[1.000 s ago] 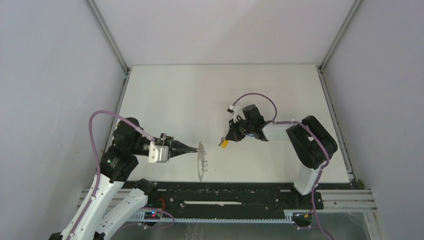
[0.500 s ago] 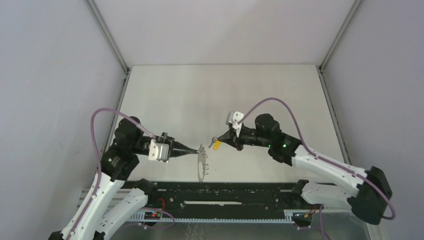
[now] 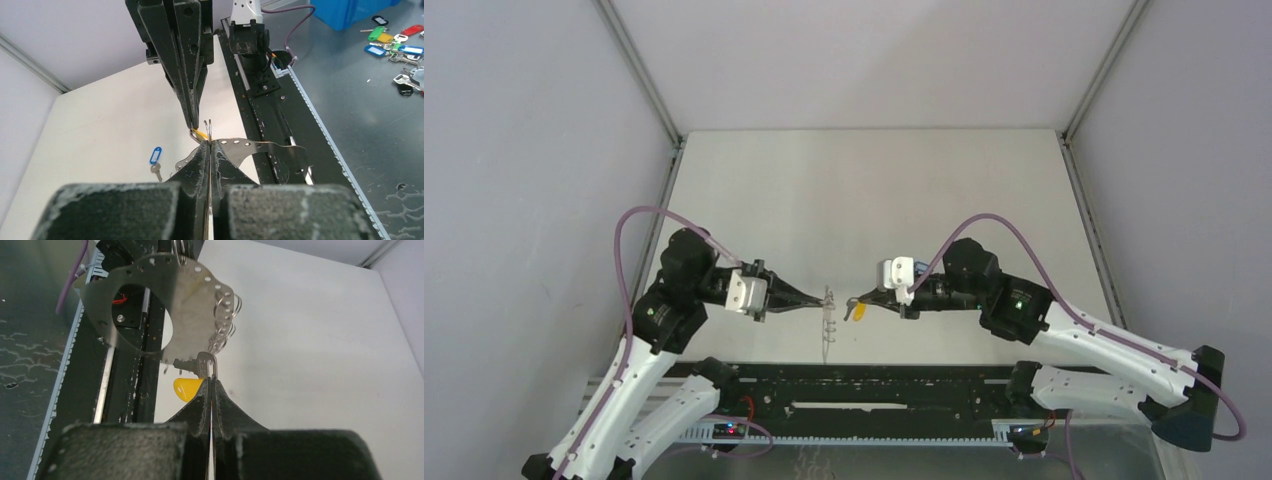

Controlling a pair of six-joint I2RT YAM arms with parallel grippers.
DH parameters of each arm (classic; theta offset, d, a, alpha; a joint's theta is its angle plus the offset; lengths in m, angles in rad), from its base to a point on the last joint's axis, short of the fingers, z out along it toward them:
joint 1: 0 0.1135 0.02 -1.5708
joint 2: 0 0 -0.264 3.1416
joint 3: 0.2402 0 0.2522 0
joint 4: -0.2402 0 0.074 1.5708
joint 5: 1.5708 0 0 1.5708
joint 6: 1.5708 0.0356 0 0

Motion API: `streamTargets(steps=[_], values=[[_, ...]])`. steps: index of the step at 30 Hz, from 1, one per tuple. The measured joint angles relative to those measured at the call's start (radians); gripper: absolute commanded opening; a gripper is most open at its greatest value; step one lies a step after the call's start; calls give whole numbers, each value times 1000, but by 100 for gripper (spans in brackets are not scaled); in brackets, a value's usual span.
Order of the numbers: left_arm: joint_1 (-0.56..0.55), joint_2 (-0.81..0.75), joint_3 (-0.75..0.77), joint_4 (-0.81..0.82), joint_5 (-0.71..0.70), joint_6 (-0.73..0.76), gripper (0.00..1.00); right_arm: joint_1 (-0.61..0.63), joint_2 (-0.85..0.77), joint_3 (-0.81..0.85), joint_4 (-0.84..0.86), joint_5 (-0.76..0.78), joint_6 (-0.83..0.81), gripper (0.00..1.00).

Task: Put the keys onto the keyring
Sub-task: Adjust the key at the center of the board.

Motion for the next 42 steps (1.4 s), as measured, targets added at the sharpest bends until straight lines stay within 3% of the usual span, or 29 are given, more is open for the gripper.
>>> streamTargets(steps=[4, 8, 12, 20, 30, 42], values=[[0, 2, 0, 2, 0, -3, 0, 4, 47, 64, -42, 9, 3, 0], [0, -10, 0, 3, -1, -2, 0, -68, 104, 68, -65, 14, 61, 0], [0, -31, 0, 2, -1, 0, 0, -133, 157, -59, 6, 62, 159, 0], [0, -48, 0, -14, -2, 13, 0, -151, 393, -266, 160, 149, 328, 0], [0, -49, 0, -34, -4, 27, 0, -174, 507, -278, 349, 200, 449, 36], [0, -60, 0, -54, -4, 52, 0, -252, 483, -336, 405, 120, 515, 42]])
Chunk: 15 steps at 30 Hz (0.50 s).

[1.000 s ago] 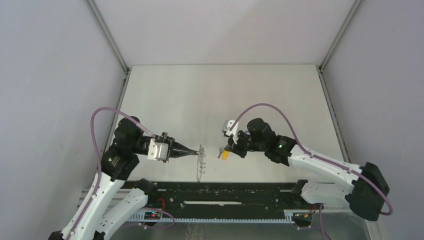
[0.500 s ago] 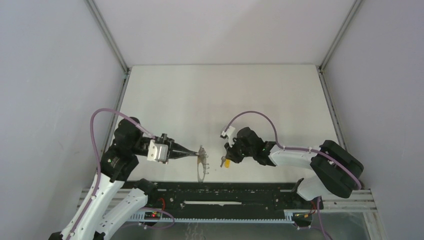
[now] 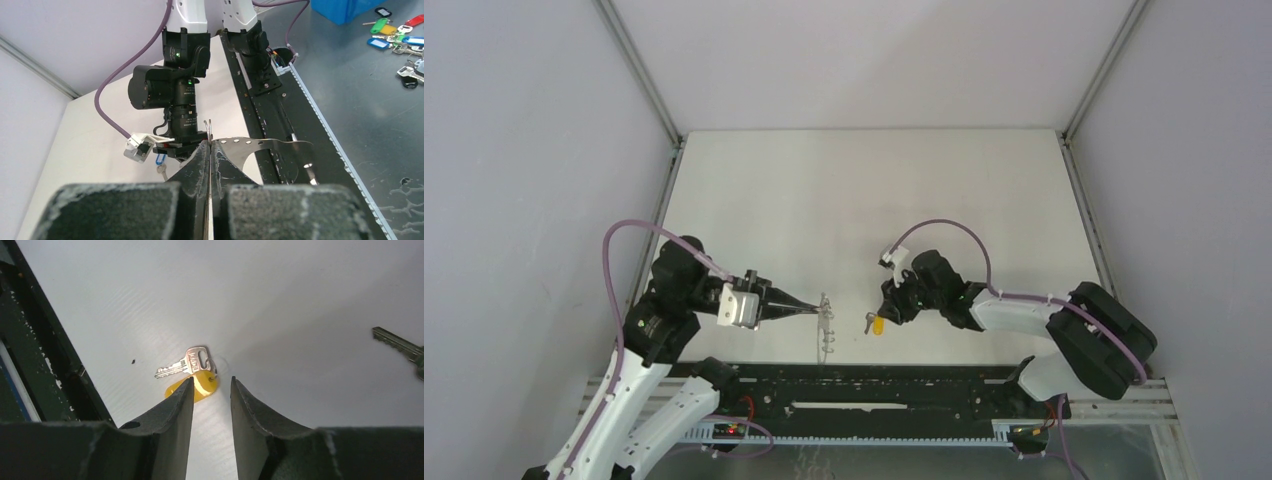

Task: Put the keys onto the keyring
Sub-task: Adjust the key at the center of the board, then pick up the key from the center of the board.

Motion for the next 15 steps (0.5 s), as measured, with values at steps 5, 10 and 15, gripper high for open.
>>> streamTargets(steps=[5, 10, 15], values=[[0, 0, 0, -5, 0, 7, 0, -5, 29, 0, 23, -54, 5, 42], [0, 0, 0, -8, 0, 10, 0, -27, 70, 0, 46, -90, 8, 43], [0, 0, 0, -14, 0, 13, 0, -50, 93, 0, 74, -113, 13, 42]])
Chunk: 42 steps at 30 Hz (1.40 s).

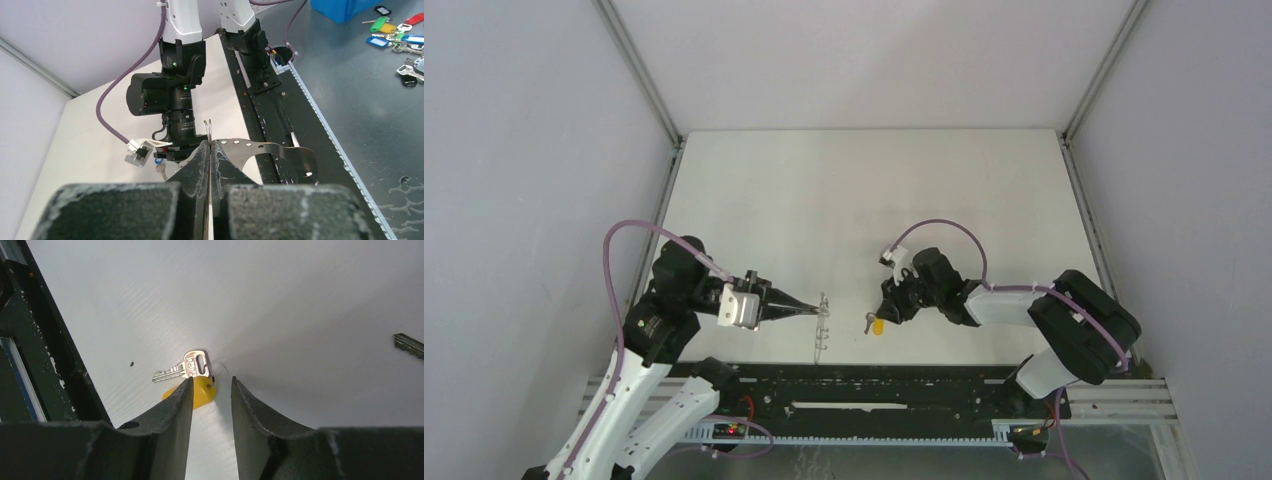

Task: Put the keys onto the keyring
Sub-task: Pick up the key from the center of the board.

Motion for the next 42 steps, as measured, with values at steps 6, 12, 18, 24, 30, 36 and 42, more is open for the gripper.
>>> streamTargets(steps=[6, 12, 18, 24, 30, 36, 42], values=[[0, 0, 0, -6, 0, 5, 0, -6, 21, 0, 34, -29, 6, 39], [0, 0, 0, -8, -1, 7, 0, -5, 29, 0, 35, -47, 6, 34], [0, 0, 0, -15, -2, 17, 0, -7, 29, 0, 35, -64, 6, 7], [0, 0, 0, -24, -4, 23, 0, -18, 28, 0, 37, -93, 8, 0], [0, 0, 0, -29, -8, 23, 0, 6, -76, -8, -8, -84, -26, 0], [0, 12, 2, -29, -1, 23, 0, 142, -467, -9, -124, 14, -153, 0], [0, 43, 27, -31, 16, 18, 0, 241, -701, 114, -302, 84, -336, 0]])
